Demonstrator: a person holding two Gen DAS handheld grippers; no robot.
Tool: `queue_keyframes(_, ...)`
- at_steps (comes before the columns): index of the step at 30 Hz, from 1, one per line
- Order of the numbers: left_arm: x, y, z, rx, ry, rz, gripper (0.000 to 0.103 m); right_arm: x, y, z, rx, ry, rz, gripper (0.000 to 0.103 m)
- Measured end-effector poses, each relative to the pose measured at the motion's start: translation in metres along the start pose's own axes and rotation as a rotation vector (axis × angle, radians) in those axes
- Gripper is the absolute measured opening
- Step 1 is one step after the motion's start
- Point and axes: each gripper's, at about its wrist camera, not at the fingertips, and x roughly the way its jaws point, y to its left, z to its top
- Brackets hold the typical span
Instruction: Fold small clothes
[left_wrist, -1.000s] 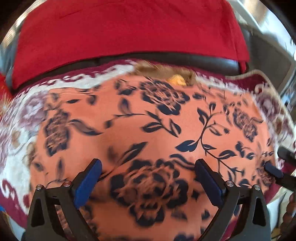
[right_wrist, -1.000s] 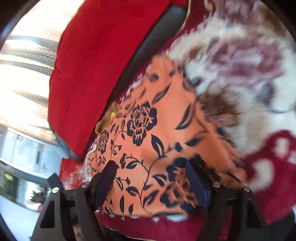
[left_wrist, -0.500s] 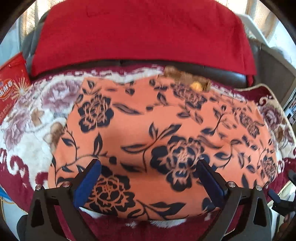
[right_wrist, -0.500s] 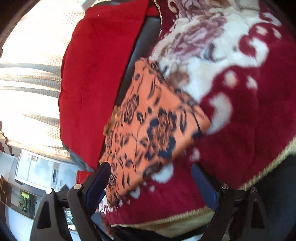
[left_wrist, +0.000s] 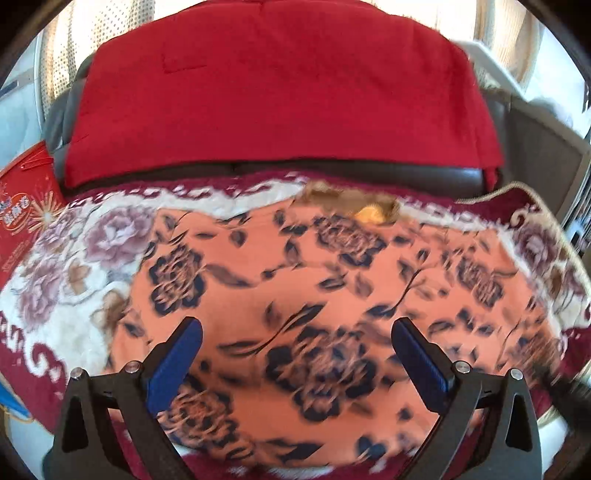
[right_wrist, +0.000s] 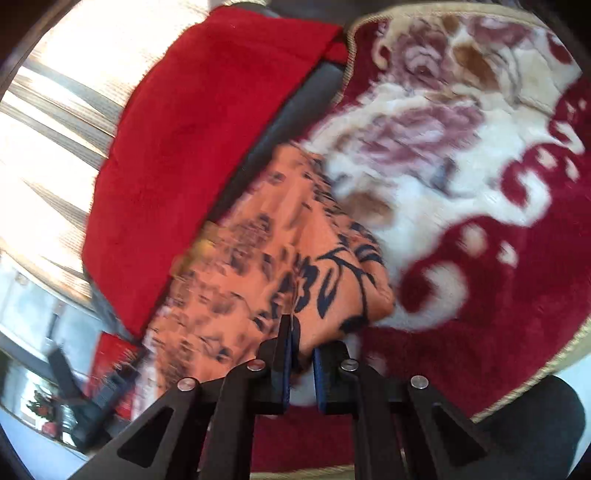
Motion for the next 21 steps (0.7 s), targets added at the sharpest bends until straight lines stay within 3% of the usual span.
queue_keyframes(1,0.009,-0.004,-0.001,0.007,0.026,-0.004,0.102,0.011,-0.015,-0.003,0.019,0.054,-0.027,0.019)
queue_keyframes(3,0.044,-0.013,-0.006,0.055,0.143,0.031,0.102,0.011,-0.04,-0.005,0.131,0.073,0.112,0.027)
queue_keyframes(4,0.057,-0.015,-0.011,0.07,0.19,0.043,0.103,0.003,-0.044,-0.003,0.141,0.08,0.126,0.031)
queue_keyframes(5,0.057,-0.014,-0.014,0.058,0.149,0.04,0.103,-0.009,-0.046,0.0,0.12,0.065,0.114,0.049)
queue_keyframes(6,0.056,-0.014,-0.016,0.052,0.133,0.04,0.103,-0.022,-0.047,0.004,0.106,0.036,0.103,0.076)
queue_keyframes(8,0.057,-0.014,-0.017,0.07,0.125,0.041,0.103,-0.044,-0.049,0.02,0.098,-0.034,0.121,0.088)
queue_keyframes(11,0.053,-0.014,-0.021,0.066,0.127,0.03,0.103,-0.042,-0.041,0.063,0.06,-0.023,0.184,0.088)
queue_keyframes(14,0.055,-0.013,-0.02,0.072,0.129,0.025,0.103,0.003,-0.01,0.113,-0.028,0.056,0.248,0.088)
queue_keyframes(16,0.056,-0.009,-0.02,0.073,0.131,0.02,0.103,0.045,0.011,0.144,-0.084,0.089,0.195,0.087)
queue_keyframes(19,0.058,-0.01,-0.018,0.072,0.136,0.019,0.103,0.103,0.015,0.168,-0.1,0.229,0.111,0.081)
queue_keyframes(20,0.058,-0.01,-0.018,0.072,0.137,0.018,0.103,0.115,0.013,0.169,-0.093,0.263,0.102,0.046)
queue_keyframes(21,0.059,-0.01,-0.018,0.072,0.137,0.018,0.103,0.12,0.018,0.169,-0.116,0.281,0.092,0.02)
